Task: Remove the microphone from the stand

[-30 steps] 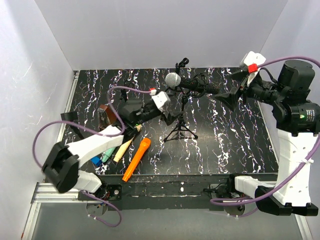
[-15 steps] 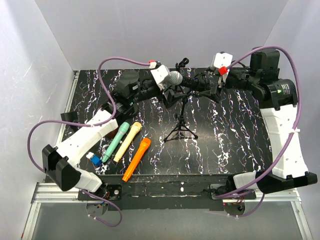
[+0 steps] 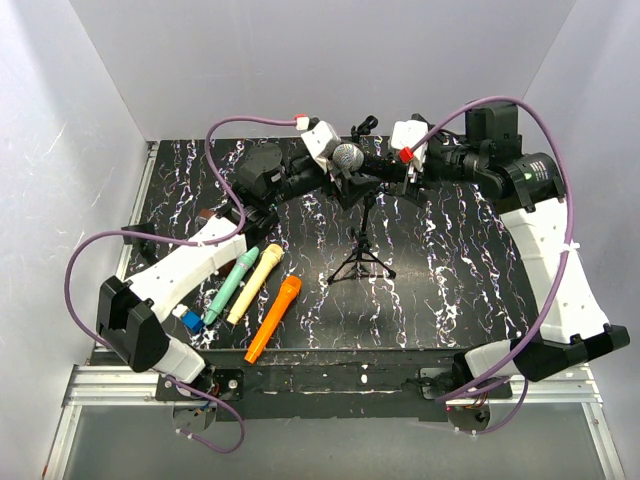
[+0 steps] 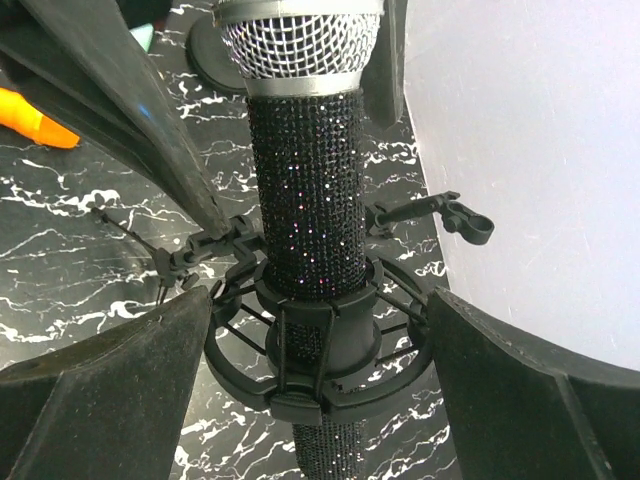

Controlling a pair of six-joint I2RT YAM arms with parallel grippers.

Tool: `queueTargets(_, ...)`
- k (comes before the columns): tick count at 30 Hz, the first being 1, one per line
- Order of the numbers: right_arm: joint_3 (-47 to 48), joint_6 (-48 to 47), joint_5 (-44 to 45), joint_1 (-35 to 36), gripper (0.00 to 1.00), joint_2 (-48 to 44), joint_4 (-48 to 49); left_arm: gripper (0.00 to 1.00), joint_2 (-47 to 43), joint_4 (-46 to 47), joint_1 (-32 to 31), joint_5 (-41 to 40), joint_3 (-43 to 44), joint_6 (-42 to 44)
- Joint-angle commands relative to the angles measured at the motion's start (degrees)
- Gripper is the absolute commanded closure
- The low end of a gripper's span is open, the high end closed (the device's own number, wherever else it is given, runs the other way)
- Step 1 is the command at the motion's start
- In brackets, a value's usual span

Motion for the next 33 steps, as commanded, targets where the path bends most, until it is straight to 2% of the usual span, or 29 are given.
queueTargets(1, 1.4, -1.8, 2.8, 0.9, 0.05, 0.4, -2.3, 0.13, -4.0, 4.8, 0.2, 0.4, -0.5, -2.5)
queueTargets(4, 0.7, -1.9, 3.7, 1.6, 0.05, 0.6, -2.4, 0.21, -4.3, 4.9, 0.3, 0.2, -1.6, -2.4)
queueTargets(11, 0.0, -2.4, 5.2, 2.9, 0.06, 1.8, -1.9, 0.5, -5.3, 4.8, 0.3, 0.6, -1.8, 1.2)
queueTargets(14, 0.4, -2.4, 6.8, 3.5, 0.06, 2.7, -2.4, 0.72, -6.7, 3.2, 0.7, 0.8, -2.1, 1.7)
queueTargets(15, 0.5, -2.2, 7.3, 3.5, 0.06, 3.0, -2.4, 0.8, -7.1, 2.7, 1.3, 1.0, -2.0, 1.7)
queueTargets(16, 0.4, -2.1, 7.8, 3.5, 0.06, 3.0, -2.6, 0.93, -7.7, 2.0, 1.7, 1.0, -2.1, 1.6)
queueTargets(17, 0.4, -2.0, 8.0, 3.5, 0.07, 3.1, -2.6, 1.0, -8.4, 1.5, 2.1, 0.4, -2.0, 1.7)
queueTargets(26, 0.0, -1.4, 10.5, 3.5, 0.07, 3.8, -4.3, 1.0, -13.8, -6.0, 10.0, 3.9, 1.9, -3.3)
queueTargets(33, 1.7, -1.1, 9.5, 3.5, 0.07, 4.9, -5.3, 1.0, -17.7, -12.6, 12.9, 4.2, 5.2, -1.2)
